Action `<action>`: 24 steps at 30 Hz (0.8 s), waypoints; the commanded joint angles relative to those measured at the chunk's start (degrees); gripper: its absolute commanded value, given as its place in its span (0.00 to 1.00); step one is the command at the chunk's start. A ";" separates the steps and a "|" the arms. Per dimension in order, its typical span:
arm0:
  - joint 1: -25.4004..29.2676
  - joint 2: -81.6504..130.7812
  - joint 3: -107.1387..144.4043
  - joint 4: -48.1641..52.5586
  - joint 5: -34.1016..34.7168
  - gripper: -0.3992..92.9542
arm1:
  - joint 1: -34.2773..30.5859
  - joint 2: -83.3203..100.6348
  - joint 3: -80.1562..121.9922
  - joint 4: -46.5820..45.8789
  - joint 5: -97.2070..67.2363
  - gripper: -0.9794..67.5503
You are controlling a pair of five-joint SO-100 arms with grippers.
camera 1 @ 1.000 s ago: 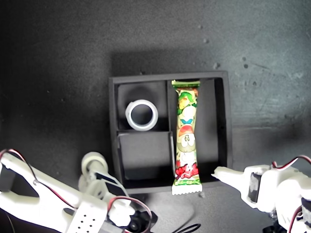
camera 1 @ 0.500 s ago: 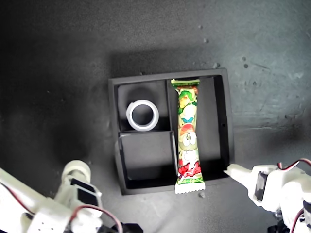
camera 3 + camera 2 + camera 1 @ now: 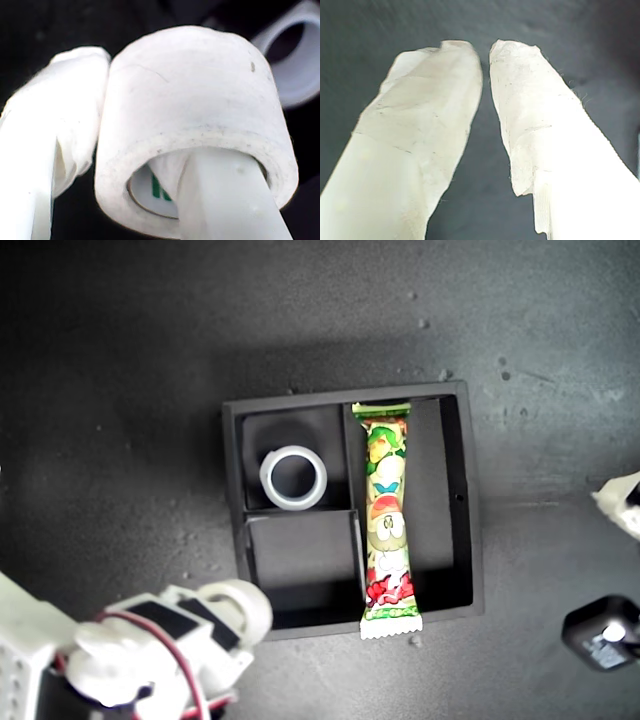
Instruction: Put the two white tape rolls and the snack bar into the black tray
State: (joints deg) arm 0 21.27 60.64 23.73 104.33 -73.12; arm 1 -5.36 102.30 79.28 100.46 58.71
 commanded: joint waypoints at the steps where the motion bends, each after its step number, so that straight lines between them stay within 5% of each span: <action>1: -0.79 -6.86 -12.74 0.53 1.23 0.00 | 2.72 22.24 13.36 -4.22 6.59 0.01; 9: -1.32 -23.38 -23.73 0.70 -1.05 0.00 | 5.10 58.62 46.23 -17.31 12.04 0.01; 19: -3.60 -30.32 -23.55 0.70 -2.20 0.01 | 1.67 60.38 58.27 -29.00 11.87 0.01; 24: -3.25 -29.18 -22.41 0.79 -2.20 0.13 | 1.93 60.38 58.45 -29.09 12.04 0.01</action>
State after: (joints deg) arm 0 18.11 28.92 1.41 104.33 -75.15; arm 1 -3.43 162.07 137.99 72.42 70.49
